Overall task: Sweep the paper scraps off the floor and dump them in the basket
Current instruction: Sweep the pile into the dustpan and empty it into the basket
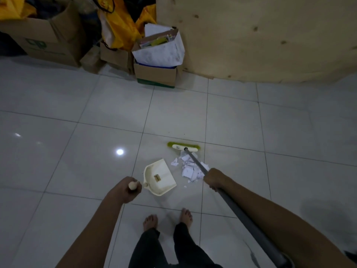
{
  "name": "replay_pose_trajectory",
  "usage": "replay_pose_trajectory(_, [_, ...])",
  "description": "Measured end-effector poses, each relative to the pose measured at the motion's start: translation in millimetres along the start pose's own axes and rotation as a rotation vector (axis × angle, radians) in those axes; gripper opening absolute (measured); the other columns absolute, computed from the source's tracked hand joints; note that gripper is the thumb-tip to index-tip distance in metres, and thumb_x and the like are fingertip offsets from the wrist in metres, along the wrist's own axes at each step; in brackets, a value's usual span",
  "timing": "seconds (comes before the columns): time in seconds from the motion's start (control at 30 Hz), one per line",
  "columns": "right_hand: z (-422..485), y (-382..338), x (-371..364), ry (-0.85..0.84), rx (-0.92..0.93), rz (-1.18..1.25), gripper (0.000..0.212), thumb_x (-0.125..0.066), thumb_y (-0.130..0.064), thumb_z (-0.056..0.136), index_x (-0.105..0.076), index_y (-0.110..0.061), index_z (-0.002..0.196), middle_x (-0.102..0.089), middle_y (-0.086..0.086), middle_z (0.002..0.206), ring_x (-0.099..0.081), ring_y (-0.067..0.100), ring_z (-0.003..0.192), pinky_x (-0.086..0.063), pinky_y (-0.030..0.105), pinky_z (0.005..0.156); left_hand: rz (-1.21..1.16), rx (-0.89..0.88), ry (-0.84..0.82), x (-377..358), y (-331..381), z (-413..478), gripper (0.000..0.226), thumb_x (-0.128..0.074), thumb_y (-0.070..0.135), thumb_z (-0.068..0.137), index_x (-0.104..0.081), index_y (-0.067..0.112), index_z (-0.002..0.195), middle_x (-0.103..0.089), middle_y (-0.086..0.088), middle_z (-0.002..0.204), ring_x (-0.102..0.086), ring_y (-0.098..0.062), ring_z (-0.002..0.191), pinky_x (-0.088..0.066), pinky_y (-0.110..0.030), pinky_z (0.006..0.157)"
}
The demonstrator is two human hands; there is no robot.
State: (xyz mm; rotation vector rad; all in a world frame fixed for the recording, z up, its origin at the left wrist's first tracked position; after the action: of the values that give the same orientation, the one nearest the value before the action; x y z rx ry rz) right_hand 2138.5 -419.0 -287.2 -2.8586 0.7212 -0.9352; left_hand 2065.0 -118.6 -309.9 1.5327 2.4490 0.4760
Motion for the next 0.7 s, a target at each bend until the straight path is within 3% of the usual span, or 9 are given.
replay_pose_trajectory(0.03, [4, 3, 5, -0.026, -0.035, 0.087, 0.026, -0.045, -0.011, 0.092, -0.049, 0.007, 0.111, -0.058, 0.015, 0.071, -0.054, 0.02, 0.054, -0.041, 0.026, 0.045, -0.073, 0.01, -0.015, -4, 6, 7, 0.027, -0.041, -0.006, 0.091, -0.048, 0.005, 0.067, -0.05, 0.0, 0.04, -0.049, -0.007, 0.037, -0.037, -0.01, 0.037])
replay_pose_trajectory(0.1, [9, 9, 17, -0.064, -0.077, 0.246, 0.015, -0.043, -0.006, 0.091, -0.049, 0.004, 0.099, -0.056, 0.015, 0.066, -0.051, 0.018, 0.049, -0.04, 0.023, 0.044, 0.065, -0.038, -0.043, -12, 16, 15, 0.019, -0.051, 0.0, 0.085, -0.057, 0.004, 0.067, -0.055, -0.006, 0.06, -0.052, -0.015, 0.058, -0.036, -0.006, 0.043])
replay_pose_trajectory(0.13, [10, 10, 22, -0.077, -0.096, 0.316, 0.011, -0.042, -0.006, 0.091, -0.049, 0.002, 0.095, -0.056, 0.014, 0.066, -0.05, 0.017, 0.049, -0.039, 0.022, 0.044, -0.001, -0.037, -0.049, -13, 18, 14, 0.017, -0.05, 0.0, 0.086, -0.057, 0.004, 0.07, -0.053, -0.009, 0.068, -0.05, -0.018, 0.066, -0.038, -0.005, 0.045])
replay_pose_trajectory(0.2, [12, 12, 32, -0.117, -0.131, 0.42, 0.014, -0.04, -0.006, 0.091, -0.051, -0.001, 0.083, -0.056, 0.012, 0.067, -0.047, 0.017, 0.05, -0.038, 0.023, 0.047, -0.366, -0.022, -0.093, -16, 27, 17, 0.017, -0.041, -0.002, 0.091, -0.049, 0.004, 0.077, -0.044, -0.012, 0.078, -0.045, -0.019, 0.07, -0.047, -0.012, 0.044])
replay_pose_trajectory(0.27, [13, 12, 40, -0.154, -0.144, 0.506, 0.016, -0.039, -0.004, 0.09, -0.05, -0.001, 0.079, -0.057, 0.012, 0.069, -0.046, 0.017, 0.051, -0.038, 0.024, 0.047, -0.49, 0.076, -0.008, -18, 30, 8, 0.01, -0.04, 0.004, 0.093, -0.042, 0.004, 0.083, -0.039, -0.015, 0.087, -0.044, -0.021, 0.072, -0.053, -0.023, 0.045])
replay_pose_trajectory(0.4, [14, 12, 53, -0.179, -0.18, 0.494, 0.018, -0.041, -0.004, 0.093, -0.049, 0.001, 0.078, -0.057, 0.014, 0.073, -0.048, 0.017, 0.05, -0.041, 0.023, 0.045, -0.298, -0.034, 0.059, -13, 44, -7, 0.008, -0.039, 0.007, 0.095, -0.039, 0.002, 0.1, -0.043, -0.017, 0.085, -0.05, -0.026, 0.071, -0.055, -0.034, 0.048])
replay_pose_trajectory(0.5, [13, 13, 57, -0.169, -0.211, 0.327, 0.024, -0.038, -0.007, 0.096, -0.048, -0.001, 0.074, -0.053, 0.013, 0.069, -0.049, 0.017, 0.052, -0.041, 0.023, 0.044, -0.28, -0.119, 0.04, -13, 46, -13, 0.02, -0.037, 0.03, 0.094, -0.037, 0.018, 0.11, -0.041, -0.015, 0.084, -0.051, -0.028, 0.072, -0.05, -0.045, 0.069])
replay_pose_trajectory(0.6, [15, 12, 58, -0.119, -0.129, 0.169, 0.026, -0.045, -0.006, 0.094, -0.047, -0.003, 0.068, -0.05, 0.013, 0.065, -0.046, 0.016, 0.052, -0.038, 0.021, 0.041, -0.084, -0.233, 0.123, -21, 38, -23, 0.047, -0.029, 0.047, 0.096, -0.039, 0.013, 0.127, -0.049, -0.019, 0.097, -0.056, -0.034, 0.085, -0.046, -0.048, 0.087])
replay_pose_trajectory(0.7, [5, 9, 56, -0.146, -0.019, -0.033, 0.029, -0.051, -0.006, 0.091, -0.049, 0.0, 0.063, -0.055, 0.017, 0.066, -0.046, 0.017, 0.049, -0.038, 0.022, 0.048, 0.154, -0.411, 0.254, -26, 26, -28, 0.038, -0.025, 0.039, 0.1, -0.044, 0.009, 0.112, -0.049, -0.02, 0.117, -0.05, -0.037, 0.105, -0.042, -0.044, 0.091])
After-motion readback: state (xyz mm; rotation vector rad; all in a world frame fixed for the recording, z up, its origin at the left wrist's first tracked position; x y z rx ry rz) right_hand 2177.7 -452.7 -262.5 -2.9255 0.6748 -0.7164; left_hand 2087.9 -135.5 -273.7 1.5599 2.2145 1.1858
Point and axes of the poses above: each hand's wrist, its own z-axis towards the middle knuckle, its own x-axis out of the back of the hand, y = z × x, the point moved 3 cm from there along z, towards the middle knuckle
